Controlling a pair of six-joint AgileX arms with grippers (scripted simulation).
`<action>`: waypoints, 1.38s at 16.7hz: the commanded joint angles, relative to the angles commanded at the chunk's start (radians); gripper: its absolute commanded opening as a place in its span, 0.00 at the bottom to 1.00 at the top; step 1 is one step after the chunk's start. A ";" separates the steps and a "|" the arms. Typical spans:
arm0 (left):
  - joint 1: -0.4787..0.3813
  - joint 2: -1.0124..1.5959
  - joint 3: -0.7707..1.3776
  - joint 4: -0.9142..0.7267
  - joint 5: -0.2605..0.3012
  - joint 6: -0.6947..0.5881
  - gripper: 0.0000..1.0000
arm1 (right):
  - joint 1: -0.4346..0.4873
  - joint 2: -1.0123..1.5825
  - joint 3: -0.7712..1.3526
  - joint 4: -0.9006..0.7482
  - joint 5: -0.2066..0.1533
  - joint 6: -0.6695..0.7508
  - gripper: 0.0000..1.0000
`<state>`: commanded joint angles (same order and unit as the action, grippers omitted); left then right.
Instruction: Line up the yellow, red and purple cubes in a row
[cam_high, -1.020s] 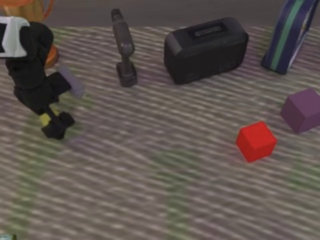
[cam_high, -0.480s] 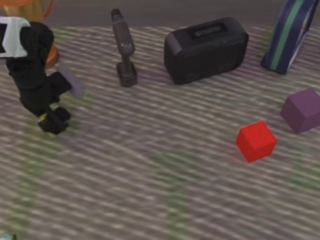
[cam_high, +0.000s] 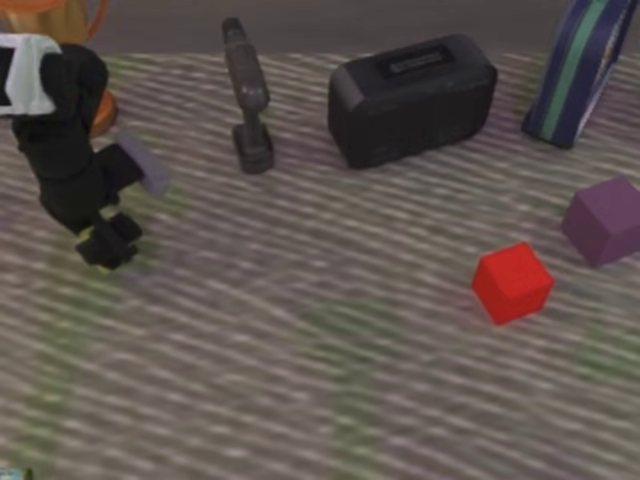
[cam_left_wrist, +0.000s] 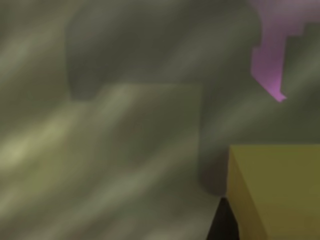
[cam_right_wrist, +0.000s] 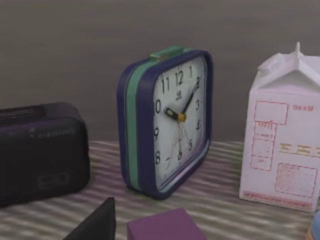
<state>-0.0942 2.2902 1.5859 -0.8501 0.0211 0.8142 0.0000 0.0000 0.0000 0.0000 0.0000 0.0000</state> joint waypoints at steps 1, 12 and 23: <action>0.000 -0.001 0.003 -0.003 0.000 0.001 0.00 | 0.000 0.000 0.000 0.000 0.000 0.000 1.00; 0.019 -0.096 0.133 -0.229 -0.001 -0.002 0.00 | 0.000 0.000 0.000 0.000 0.000 0.000 1.00; -0.413 -0.045 0.230 -0.289 -0.001 -0.100 0.00 | 0.000 0.000 0.000 0.000 0.000 0.000 1.00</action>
<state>-0.5072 2.2451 1.8156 -1.1394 0.0197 0.7145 0.0000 0.0000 0.0000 0.0000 0.0000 0.0000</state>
